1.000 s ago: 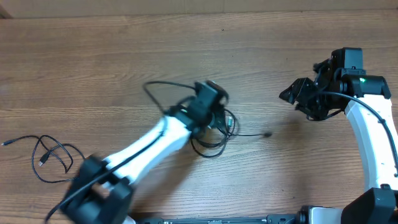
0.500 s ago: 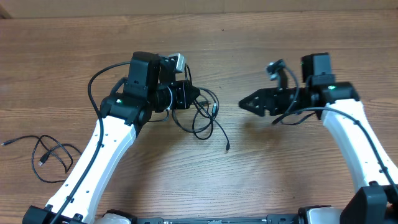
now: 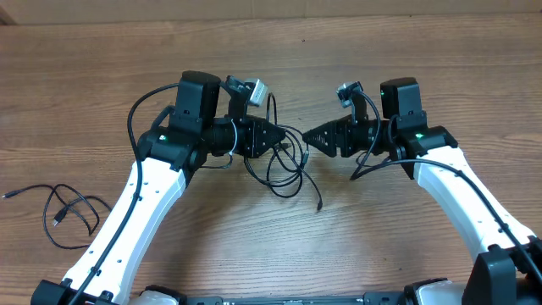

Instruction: Untangle cables

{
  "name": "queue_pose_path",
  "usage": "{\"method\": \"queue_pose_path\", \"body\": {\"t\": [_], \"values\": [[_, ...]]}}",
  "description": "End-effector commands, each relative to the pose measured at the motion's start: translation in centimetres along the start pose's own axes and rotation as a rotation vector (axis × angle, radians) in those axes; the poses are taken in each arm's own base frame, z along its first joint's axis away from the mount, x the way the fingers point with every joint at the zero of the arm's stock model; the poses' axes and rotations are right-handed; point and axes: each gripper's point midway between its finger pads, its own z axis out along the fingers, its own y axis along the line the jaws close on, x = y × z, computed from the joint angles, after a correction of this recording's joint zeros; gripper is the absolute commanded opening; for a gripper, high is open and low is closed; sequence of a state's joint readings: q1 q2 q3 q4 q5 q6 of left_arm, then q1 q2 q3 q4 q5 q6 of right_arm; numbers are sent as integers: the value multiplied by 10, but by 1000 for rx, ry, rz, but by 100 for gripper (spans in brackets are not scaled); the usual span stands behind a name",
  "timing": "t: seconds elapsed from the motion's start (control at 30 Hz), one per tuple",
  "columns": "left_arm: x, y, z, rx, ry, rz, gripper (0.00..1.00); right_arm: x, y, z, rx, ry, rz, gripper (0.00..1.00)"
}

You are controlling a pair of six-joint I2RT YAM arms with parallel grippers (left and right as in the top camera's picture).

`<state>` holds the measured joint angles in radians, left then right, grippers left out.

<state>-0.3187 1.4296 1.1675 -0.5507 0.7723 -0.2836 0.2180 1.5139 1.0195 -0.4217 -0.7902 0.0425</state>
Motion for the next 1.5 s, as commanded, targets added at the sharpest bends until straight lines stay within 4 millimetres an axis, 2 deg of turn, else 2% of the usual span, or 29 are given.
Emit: {"method": "queue_pose_path", "body": {"t": [0.0,0.1,0.3,0.47,0.6,0.73,0.87,1.07,1.1,1.3,1.47], "values": [[-1,-8,-2,41,1,45,4,0,4,9,11,-2,1,59],[-1,-8,-2,41,2,44,4,4,5,16,40,10,-20,60],[-1,-8,-2,41,1,44,4,15,-11,27,171,23,-43,59],[-1,-8,-2,42,2,44,4,17,-12,28,177,27,-41,43],[-1,-13,-2,70,7,47,4,22,-21,36,182,45,-26,38],[-1,-13,-2,69,6,47,4,32,-31,44,190,82,2,28],[0,-13,-2,69,7,47,4,39,-40,51,199,105,23,24],[-1,-13,-2,71,6,47,4,44,-70,54,331,100,111,4],[-2,-13,-2,72,3,50,4,46,-79,55,372,92,155,4],[-5,-30,-5,163,-5,84,4,46,-95,55,441,75,188,4],[-5,-31,-5,173,-4,86,4,37,-128,36,648,-28,304,4]]}}
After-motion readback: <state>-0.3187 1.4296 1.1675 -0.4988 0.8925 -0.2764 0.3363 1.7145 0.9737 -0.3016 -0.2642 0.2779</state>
